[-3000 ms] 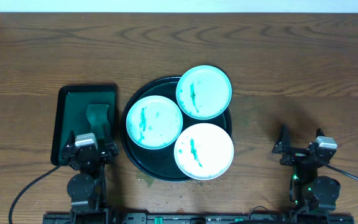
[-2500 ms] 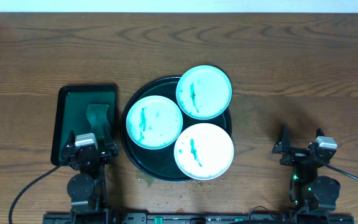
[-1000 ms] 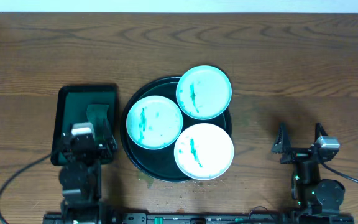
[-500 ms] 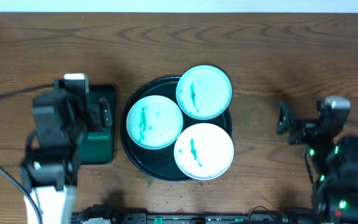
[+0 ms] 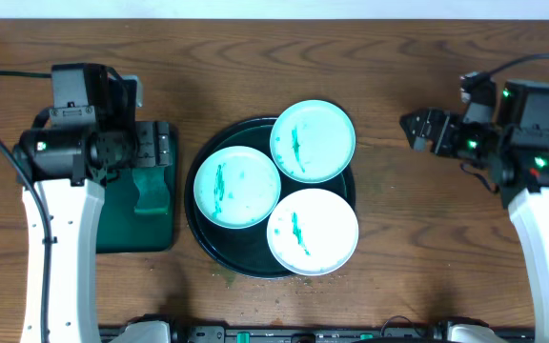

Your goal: Clean dirty plates on tray and stack at the side

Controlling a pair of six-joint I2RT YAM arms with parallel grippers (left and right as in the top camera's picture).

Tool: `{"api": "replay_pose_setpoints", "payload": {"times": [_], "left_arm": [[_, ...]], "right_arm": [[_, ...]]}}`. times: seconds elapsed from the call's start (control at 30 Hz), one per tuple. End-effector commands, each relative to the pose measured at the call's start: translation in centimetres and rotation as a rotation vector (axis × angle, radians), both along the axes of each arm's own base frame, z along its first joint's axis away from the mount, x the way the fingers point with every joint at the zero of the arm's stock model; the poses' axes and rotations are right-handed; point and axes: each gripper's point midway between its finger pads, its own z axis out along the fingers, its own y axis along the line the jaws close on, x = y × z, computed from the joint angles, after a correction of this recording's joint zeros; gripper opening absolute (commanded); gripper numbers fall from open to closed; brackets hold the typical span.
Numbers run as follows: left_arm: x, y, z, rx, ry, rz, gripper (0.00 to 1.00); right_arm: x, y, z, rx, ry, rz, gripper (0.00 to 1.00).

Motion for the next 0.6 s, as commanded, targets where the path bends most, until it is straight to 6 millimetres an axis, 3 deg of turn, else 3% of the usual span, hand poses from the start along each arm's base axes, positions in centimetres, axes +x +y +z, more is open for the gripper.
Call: {"api": "replay_pose_setpoints", "payload": {"times": [0.0,0.13,0.27,0.3,0.33,0.37,0.43,0.57], "left_arm": [[0.4,-1.4,0.3,-0.08,-0.003,-0.03,0.87],[0.5,-1.3,0.2,-0.076,0.001,-0.029,0.87],[0.5,-0.9,0.2,-0.071,-0.001,-0.016,0.87],[0.4,0.1,0.0,-0.053,0.007,0.048,0.87],[0.1,2.4,-0.1,-0.006,0.019,0.194,0.87],[-0.2,3.4,-0.2,0.015,0.025,0.259,0.87],[-0.7,4.8,-0.4,0.035,0.039,0.327,0.87],[-1.2,5.9,-0.8,0.033,0.067,0.367,0.87]], "right_arm": [[0.2,4.3,0.2,0.144,0.018,0.152,0.86],[0.5,8.5,-2.3,0.13,0.129,0.151,0.75],[0.5,13.9,-4.0,0.048,0.212,0.193,0.65],[0.6,15.4,-4.5,0.007,0.242,0.189,0.59],[0.5,17.7,-5.1,-0.04,0.28,0.194,0.51],[0.4,18.5,-5.4,-0.056,0.297,0.198,0.47],[0.0,20.1,-6.5,-0.097,0.342,0.197,0.4],[-1.4,22.1,-9.3,-0.16,0.414,0.212,0.36]]}}
